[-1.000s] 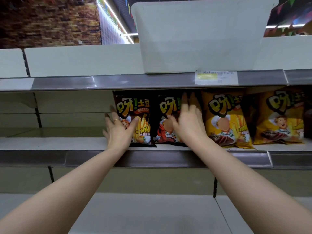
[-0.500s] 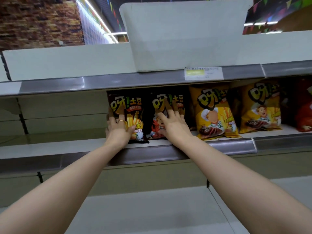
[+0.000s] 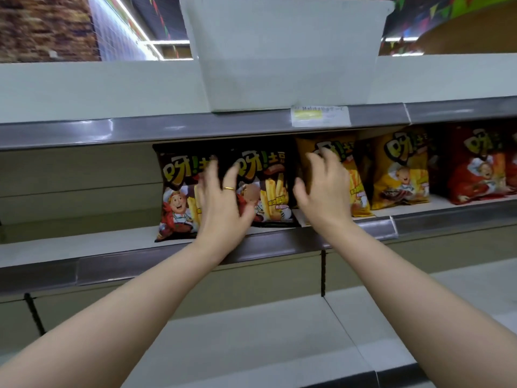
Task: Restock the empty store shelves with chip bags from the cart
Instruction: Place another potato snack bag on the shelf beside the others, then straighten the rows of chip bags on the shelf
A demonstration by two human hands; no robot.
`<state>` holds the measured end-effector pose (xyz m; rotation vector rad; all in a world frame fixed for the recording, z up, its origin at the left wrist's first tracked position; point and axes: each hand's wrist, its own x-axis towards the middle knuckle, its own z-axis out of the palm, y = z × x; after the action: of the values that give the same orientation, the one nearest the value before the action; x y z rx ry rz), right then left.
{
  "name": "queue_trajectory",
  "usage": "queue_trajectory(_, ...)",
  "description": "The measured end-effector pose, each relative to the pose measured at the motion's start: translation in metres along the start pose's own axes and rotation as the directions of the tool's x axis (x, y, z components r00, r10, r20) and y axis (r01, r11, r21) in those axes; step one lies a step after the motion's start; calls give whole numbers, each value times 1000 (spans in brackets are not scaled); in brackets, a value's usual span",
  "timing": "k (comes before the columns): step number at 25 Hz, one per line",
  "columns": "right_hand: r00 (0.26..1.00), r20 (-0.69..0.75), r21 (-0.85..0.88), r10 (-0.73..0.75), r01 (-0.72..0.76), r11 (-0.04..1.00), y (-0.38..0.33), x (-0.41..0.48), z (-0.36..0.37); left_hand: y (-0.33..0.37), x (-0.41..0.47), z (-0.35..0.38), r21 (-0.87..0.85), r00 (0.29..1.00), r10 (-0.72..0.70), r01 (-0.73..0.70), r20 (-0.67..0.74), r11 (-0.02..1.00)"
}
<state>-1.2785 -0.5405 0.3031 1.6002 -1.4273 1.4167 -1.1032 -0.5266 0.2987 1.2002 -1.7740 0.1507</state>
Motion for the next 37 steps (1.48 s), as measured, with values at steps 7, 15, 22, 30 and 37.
queue_trajectory(7, 809, 469, 20, 355, -411, 911, 96, 12, -11, 89, 5, 93, -215, 962, 5, 57, 274, 975)
queue_trajectory(15, 643, 740, -17, 199, -278, 960, 118, 31, 7, 114, 34, 145, -150, 908, -352, 389, 225, 909)
queue_trajectory(22, 512, 849, 27, 133, -293, 956, 124, 39, 4, 120, 34, 151, -136, 906, -411, 422, 98, 897)
queue_trajectory(30, 798, 585, 98, -146, 110, 989, 117, 62, -13, 108, 37, 159, 115, 969, -223, 211, 108, 971)
queue_trajectory(37, 698, 708, 162, -105, -15, 987, 127, 70, 18, 96, 46, 167, 72, 956, -249, 241, 154, 968)
